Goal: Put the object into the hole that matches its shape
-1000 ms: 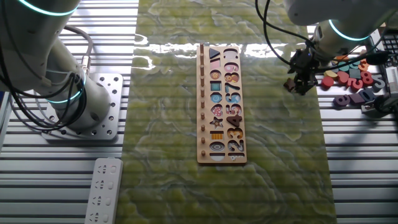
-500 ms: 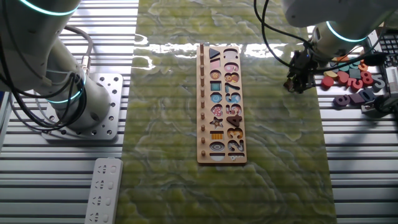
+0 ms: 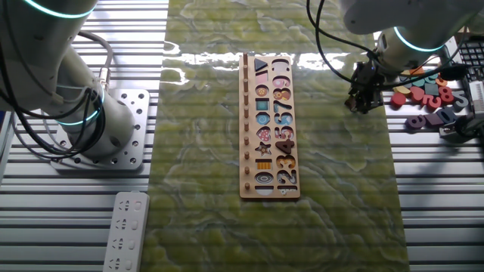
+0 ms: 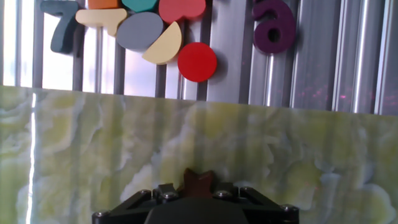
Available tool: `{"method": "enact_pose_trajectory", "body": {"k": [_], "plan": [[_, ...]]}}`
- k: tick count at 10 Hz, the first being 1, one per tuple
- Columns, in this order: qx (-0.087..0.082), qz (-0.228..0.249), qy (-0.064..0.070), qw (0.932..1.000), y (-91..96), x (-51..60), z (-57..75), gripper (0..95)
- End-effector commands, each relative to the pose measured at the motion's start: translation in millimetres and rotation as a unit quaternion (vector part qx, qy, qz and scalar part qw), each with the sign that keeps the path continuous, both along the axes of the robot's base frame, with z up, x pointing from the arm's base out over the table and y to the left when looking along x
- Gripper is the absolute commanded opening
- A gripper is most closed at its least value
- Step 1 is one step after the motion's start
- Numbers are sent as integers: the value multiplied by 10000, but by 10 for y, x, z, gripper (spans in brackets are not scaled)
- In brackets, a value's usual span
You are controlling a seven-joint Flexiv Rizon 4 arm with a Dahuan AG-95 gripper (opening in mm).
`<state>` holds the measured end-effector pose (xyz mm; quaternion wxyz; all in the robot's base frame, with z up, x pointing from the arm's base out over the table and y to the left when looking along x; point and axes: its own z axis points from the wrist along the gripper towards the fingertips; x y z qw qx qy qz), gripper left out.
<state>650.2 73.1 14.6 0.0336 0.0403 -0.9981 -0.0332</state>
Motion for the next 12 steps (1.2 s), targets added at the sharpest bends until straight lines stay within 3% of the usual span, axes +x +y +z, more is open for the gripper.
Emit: {"method": "enact_pose_trajectory", "body": {"k": [1, 2, 5, 7, 9, 11, 12], "plan": [[-10, -11, -43, 10000, -2, -1, -16, 190], [-8, -29, -16, 10000, 0, 4, -6, 0], [7, 137, -12, 9999, -22, 30, 54, 0], [26, 365, 88, 9993, -140, 37, 207, 0], [37, 432, 106, 9990, -204, -9, 302, 0], [10, 471, 93, 9988, -273, -155, 395, 0], [19, 532, 69, 9986, -335, -304, 449, 0]]}}
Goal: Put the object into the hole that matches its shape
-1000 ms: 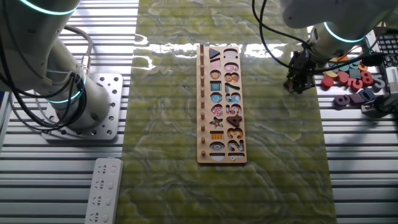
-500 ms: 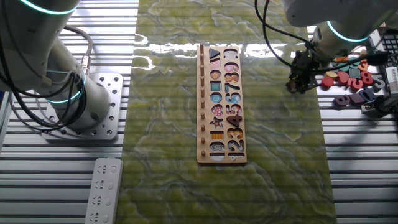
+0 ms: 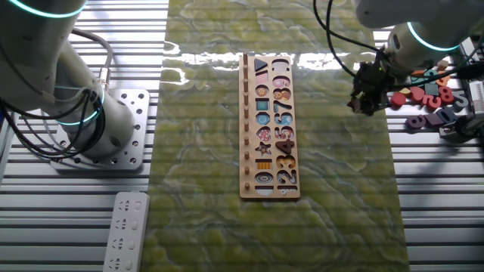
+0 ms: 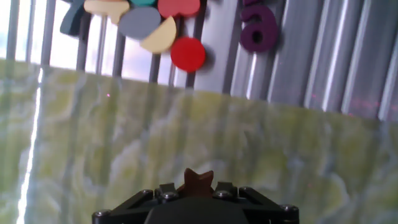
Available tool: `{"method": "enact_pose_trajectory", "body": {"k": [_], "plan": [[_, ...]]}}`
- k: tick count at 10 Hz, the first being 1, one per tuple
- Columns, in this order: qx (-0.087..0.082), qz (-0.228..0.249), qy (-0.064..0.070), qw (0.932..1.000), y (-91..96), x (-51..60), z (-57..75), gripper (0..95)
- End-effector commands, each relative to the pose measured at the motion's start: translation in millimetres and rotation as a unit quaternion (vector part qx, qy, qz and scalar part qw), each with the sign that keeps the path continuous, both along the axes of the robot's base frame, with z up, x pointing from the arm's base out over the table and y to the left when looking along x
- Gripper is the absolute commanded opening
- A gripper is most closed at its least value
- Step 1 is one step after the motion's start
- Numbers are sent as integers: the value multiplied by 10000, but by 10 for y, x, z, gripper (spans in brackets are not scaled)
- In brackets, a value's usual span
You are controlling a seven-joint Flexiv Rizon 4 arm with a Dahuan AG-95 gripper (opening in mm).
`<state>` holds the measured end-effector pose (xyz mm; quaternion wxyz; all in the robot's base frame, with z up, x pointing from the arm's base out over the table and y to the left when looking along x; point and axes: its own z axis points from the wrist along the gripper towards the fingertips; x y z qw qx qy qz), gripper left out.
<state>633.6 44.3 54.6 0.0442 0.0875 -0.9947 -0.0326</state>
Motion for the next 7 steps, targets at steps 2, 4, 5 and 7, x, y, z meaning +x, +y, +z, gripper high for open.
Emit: {"method": "enact_pose_trajectory", "body": {"k": [2, 4, 5, 7], "plan": [[19, 150, -66, 9999, -186, -437, 123, 0], [67, 184, -102, 9998, -385, -655, 197, 0], [68, 163, -123, 9998, -474, -762, 231, 0], [71, 142, -224, 9996, -664, -1017, 270, 0]]}}
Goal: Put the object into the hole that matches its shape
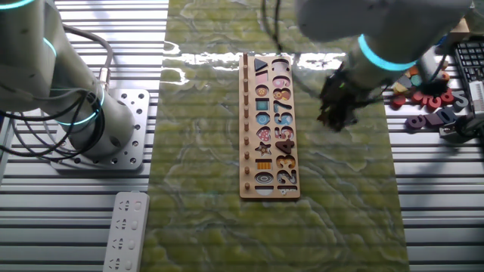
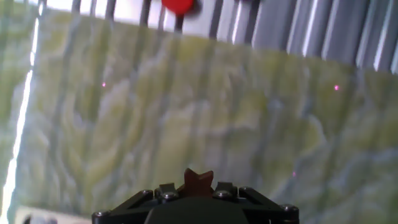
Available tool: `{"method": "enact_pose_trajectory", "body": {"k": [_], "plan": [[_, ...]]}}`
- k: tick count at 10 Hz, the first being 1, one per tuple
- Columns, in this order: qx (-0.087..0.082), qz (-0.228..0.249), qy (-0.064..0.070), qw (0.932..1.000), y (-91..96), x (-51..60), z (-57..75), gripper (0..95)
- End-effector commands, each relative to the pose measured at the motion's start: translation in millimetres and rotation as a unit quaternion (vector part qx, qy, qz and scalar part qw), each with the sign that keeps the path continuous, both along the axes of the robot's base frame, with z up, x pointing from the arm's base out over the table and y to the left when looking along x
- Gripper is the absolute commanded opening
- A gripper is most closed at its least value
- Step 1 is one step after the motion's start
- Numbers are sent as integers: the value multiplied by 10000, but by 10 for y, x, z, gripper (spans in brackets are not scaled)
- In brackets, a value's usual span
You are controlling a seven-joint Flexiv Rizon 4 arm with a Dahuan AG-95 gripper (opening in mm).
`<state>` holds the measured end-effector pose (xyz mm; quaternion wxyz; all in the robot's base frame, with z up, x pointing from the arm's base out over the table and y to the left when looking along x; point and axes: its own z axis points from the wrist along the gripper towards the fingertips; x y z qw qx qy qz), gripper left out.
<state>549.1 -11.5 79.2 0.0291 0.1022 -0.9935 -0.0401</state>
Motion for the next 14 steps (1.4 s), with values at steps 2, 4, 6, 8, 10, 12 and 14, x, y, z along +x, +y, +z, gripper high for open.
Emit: {"method": "enact_pose_trajectory", "body": {"k": [2, 4, 6, 8, 10, 12, 14], "plan": [[-21, 23, -67, 10000, -259, -401, 69, 0], [-30, 69, -69, 9999, -379, -630, 109, 0], [-27, 77, -45, 10000, -417, -711, 124, 0], [-32, 38, -30, 10000, -425, -818, 102, 0], [-35, 24, -45, 10000, -441, -919, 90, 0], [-42, 15, -38, 10000, -442, -1006, 64, 0], [-52, 23, -49, 10000, -437, -1092, 23, 0]]}}
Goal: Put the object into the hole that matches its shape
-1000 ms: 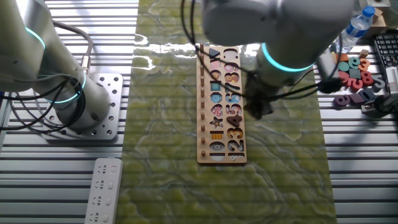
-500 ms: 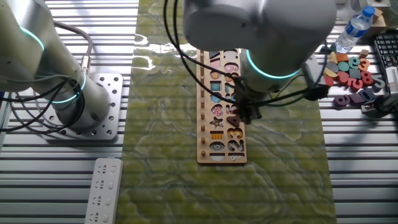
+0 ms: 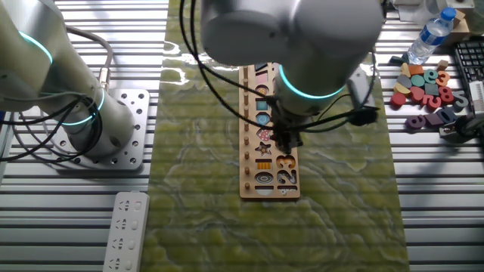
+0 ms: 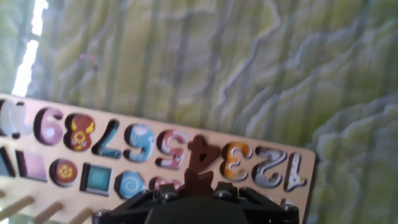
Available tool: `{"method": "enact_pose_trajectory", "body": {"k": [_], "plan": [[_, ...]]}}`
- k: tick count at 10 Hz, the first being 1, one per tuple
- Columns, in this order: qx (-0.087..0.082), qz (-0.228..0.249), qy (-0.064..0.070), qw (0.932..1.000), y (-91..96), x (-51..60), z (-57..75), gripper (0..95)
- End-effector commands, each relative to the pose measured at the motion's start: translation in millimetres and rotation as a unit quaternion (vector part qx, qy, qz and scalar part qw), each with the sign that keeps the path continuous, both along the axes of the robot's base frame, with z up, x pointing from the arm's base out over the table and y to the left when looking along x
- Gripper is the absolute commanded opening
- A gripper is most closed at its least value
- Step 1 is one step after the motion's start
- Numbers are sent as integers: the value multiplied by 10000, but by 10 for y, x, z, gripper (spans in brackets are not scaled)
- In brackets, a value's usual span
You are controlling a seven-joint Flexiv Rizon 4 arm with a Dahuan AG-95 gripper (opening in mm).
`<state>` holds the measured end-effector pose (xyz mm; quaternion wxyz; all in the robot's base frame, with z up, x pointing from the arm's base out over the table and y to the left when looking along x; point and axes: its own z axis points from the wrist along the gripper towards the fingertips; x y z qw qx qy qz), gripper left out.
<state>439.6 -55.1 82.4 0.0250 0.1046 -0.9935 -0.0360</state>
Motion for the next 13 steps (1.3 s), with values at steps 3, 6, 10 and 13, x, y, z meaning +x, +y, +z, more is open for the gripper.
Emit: {"method": "enact_pose_trajectory", "body": {"k": [3, 6, 10, 13], "plan": [[2, 51, -28, 10000, -55, -65, -91, 0], [1, -55, -15, 10000, -74, -60, -156, 0], [18, -89, 9, 10000, -92, -85, -249, 0], [14, -110, 3, 9999, -88, -108, -305, 0]]}}
